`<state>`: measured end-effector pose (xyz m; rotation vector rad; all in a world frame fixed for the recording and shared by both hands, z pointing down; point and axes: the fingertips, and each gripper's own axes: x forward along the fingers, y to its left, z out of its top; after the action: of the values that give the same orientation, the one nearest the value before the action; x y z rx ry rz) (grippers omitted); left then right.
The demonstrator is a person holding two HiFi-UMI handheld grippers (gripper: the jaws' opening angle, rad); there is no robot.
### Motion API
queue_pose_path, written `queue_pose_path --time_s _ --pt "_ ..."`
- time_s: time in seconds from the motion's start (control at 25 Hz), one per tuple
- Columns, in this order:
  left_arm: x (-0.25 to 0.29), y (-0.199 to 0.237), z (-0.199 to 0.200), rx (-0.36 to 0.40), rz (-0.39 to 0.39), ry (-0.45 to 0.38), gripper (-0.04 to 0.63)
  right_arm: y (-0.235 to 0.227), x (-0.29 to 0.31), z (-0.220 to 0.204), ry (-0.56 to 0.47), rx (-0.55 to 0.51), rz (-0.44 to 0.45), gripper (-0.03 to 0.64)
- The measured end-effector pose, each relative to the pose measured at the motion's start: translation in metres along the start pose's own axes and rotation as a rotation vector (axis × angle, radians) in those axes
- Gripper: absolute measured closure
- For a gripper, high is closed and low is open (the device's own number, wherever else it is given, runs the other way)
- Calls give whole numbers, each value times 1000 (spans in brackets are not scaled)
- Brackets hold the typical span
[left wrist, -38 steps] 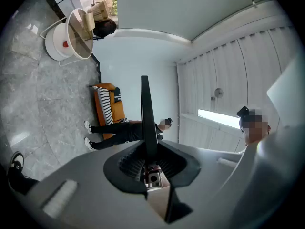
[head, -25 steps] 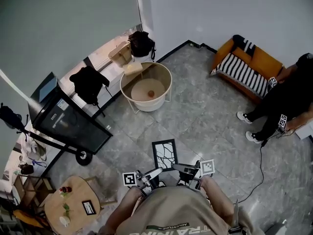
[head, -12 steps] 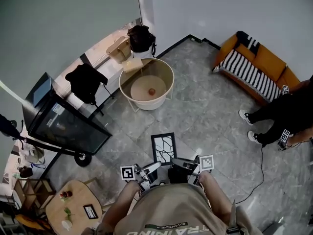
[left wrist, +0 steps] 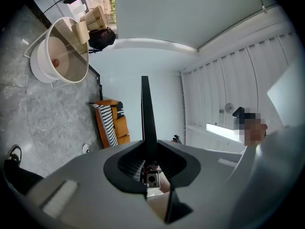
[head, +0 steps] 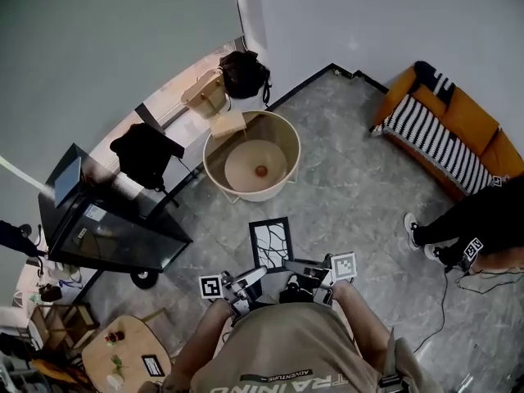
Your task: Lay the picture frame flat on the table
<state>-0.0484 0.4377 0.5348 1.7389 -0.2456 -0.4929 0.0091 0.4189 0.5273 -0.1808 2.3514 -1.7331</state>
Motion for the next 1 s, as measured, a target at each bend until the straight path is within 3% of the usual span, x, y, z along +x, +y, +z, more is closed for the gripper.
queue_pose_path --time_s 0.16,0.56,1.0 --pt "33 13 43 3 -4 -26 522 -14 2 55 20 -8 4 552" --pt "63 46 130 -33 -15 -23 522 -56 34 137 5 30 -16 552" --pt "73 76 291 -60 -22 36 522 -106 121 262 -70 25 -76 552"
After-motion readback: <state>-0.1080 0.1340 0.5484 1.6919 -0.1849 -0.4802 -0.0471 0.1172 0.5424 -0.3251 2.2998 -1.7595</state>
